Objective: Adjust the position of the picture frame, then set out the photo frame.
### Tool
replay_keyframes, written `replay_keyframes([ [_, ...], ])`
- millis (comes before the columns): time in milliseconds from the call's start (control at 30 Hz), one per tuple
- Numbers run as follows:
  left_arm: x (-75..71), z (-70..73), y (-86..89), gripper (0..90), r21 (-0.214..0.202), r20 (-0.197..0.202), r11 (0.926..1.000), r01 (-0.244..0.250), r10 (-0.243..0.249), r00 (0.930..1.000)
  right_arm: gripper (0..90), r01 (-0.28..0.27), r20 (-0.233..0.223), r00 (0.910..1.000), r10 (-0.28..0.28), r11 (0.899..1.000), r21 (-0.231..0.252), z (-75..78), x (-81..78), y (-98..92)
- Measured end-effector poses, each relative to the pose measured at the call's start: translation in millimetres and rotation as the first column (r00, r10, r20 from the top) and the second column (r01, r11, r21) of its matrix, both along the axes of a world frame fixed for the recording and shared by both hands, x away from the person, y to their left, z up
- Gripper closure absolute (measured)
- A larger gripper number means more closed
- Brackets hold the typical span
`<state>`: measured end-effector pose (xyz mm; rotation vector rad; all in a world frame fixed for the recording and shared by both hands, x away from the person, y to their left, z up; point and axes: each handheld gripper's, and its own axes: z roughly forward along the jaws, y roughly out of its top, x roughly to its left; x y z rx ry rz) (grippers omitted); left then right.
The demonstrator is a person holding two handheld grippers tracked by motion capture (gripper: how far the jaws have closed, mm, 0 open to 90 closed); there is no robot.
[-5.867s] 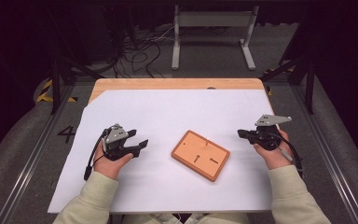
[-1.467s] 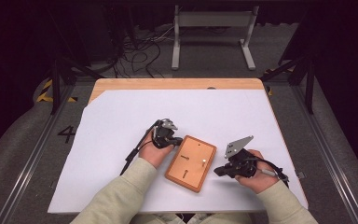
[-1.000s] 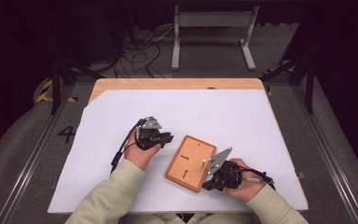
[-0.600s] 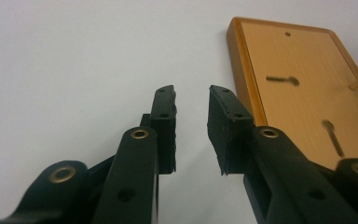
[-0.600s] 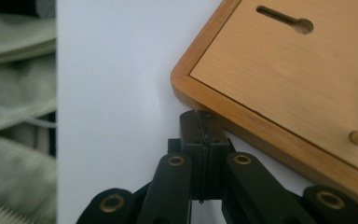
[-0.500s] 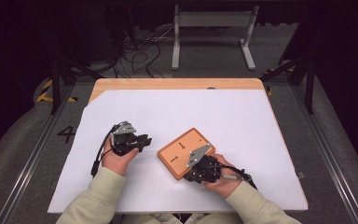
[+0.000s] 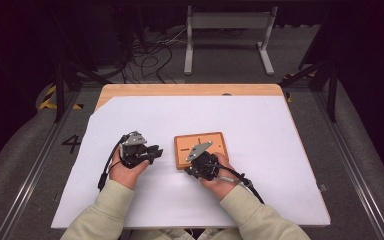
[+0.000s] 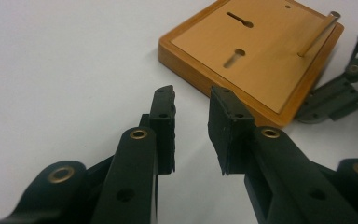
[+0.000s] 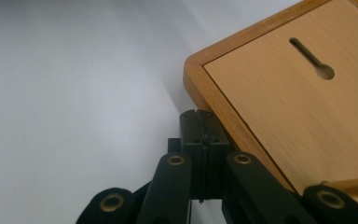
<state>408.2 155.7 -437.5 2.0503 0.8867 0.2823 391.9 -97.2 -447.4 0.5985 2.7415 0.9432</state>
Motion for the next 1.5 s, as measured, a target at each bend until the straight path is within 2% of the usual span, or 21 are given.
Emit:
replay_keyframes([
  [67, 0.1, -0.3, -1.0, 71.6, -0.005, -0.005, 1.0000, 0.002, -0.002, 1.0000, 90.0, 0.017, 0.020, 0.9997, -0.017, 1.000, 0.003, -0.8, 3.4, 2.0],
  [133, 1.1, 0.0, -1.2, 71.2, 0.003, 0.003, 0.9999, 0.011, -0.011, 0.9999, 90.0, 0.029, 0.020, 0.9994, -0.029, 1.000, 0.002, -0.6, 5.0, 2.9],
  [267, 1.8, -1.1, -2.7, 70.8, -0.001, -0.006, 0.9999, 0.012, -0.012, 0.9999, 90.0, 0.042, 0.035, 0.9985, -0.042, 0.999, 0.002, -1.1, 6.3, 4.0],
  [333, 1.6, -1.2, -4.4, 70.4, -0.004, -0.003, 0.9999, 0.012, -0.012, 0.9999, 90.0, 0.058, 0.074, 0.9956, -0.057, 0.998, -0.014, -1.4, 7.9, 7.8],
  [433, 1.2, -0.3, -4.4, 69.0, -0.006, 0.001, 0.9998, 0.019, -0.019, 0.9998, 90.0, 0.039, 0.056, 0.9977, -0.038, 0.999, -0.009, 0.3, 8.0, 4.3],
  [467, 1.5, 0.0, -4.0, 68.4, -0.004, 0.006, 0.9997, 0.024, -0.024, 0.9997, 89.5, 0.030, 0.030, 0.9991, -0.031, 0.999, 0.014, 2.8, 7.3, 0.2],
  [533, 1.2, 0.5, -4.0, 66.5, -0.019, 0.009, 0.9994, 0.029, -0.029, 0.9995, 86.4, 0.014, 0.017, 0.9997, -0.015, 0.997, 0.077, 12.2, 3.7, -11.4],
  [600, 1.1, 2.1, -4.7, 63.6, -0.032, 0.014, 0.9983, 0.049, -0.048, 0.9987, 83.0, 0.014, 0.026, 0.9995, -0.017, 0.991, 0.130, 22.1, 1.4, -24.8],
  [700, -0.1, 6.4, -6.1, 59.1, -0.040, 0.033, 0.9959, 0.081, -0.080, 0.9963, 78.0, -0.002, 0.074, 0.9972, -0.014, 0.978, 0.209, 38.6, -1.6, -49.4],
  [767, -1.9, 10.7, -6.3, 57.5, -0.047, 0.044, 0.9941, 0.098, -0.096, 0.9945, 74.7, -0.003, 0.103, 0.9945, -0.023, 0.970, 0.242, 46.8, -3.8, -65.3],
  [833, -4.6, 15.6, -6.7, 55.5, -0.045, 0.062, 0.9922, 0.116, -0.113, 0.9916, 72.7, 0.023, 0.127, 0.9901, -0.060, 0.962, 0.274, 54.3, -4.7, -84.1],
  [867, -4.6, 15.6, -6.7, 54.1, -0.045, 0.062, 0.9922, 0.116, -0.113, 0.9916, 72.7, 0.023, 0.127, 0.9901, -0.060, 0.962, 0.274, 54.3, -4.7, -84.1],
  [967, -5.8, 19.0, -7.2, 53.0, -0.044, 0.072, 0.9897, 0.136, -0.133, 0.9886, 67.4, 0.067, 0.151, 0.9808, -0.123, 0.941, 0.332, 64.2, -6.0, -111.1],
  [1067, -5.3, 22.0, -6.7, 51.8, -0.056, 0.082, 0.9857, 0.159, -0.154, 0.9846, 66.6, 0.097, 0.166, 0.9724, -0.164, 0.931, 0.352, 71.0, -8.9, -129.9],
  [1167, -4.7, 24.6, -4.0, 50.1, -0.076, 0.087, 0.9841, 0.160, -0.154, 0.9843, 61.2, 0.145, 0.182, 0.9568, -0.227, 0.914, 0.378, 74.4, -10.2, -154.8],
  [1267, -4.5, 25.1, -2.4, 48.8, -0.083, 0.089, 0.9847, 0.153, -0.146, 0.9853, 58.1, 0.188, 0.177, 0.9451, -0.275, 0.900, 0.392, 73.9, -8.9, -171.9],
  [1300, -4.5, 25.5, -1.4, 48.8, -0.080, 0.091, 0.9853, 0.151, -0.143, 0.9855, 58.1, 0.188, 0.177, 0.9451, -0.275, 0.900, 0.392, 73.9, -8.9, -171.9],
  [1433, -4.3, 28.3, -1.0, 47.0, -0.081, 0.095, 0.9876, 0.135, -0.127, 0.9874, 49.7, 0.225, 0.178, 0.9319, -0.316, 0.887, 0.403, 73.0, -5.5, -185.6],
  [1500, -4.2, 29.2, -3.2, 46.4, -0.080, 0.093, 0.9873, 0.137, -0.130, 0.9872, 49.2, 0.228, 0.176, 0.9314, -0.319, 0.887, 0.402, 72.8, -5.0, -187.1],
])
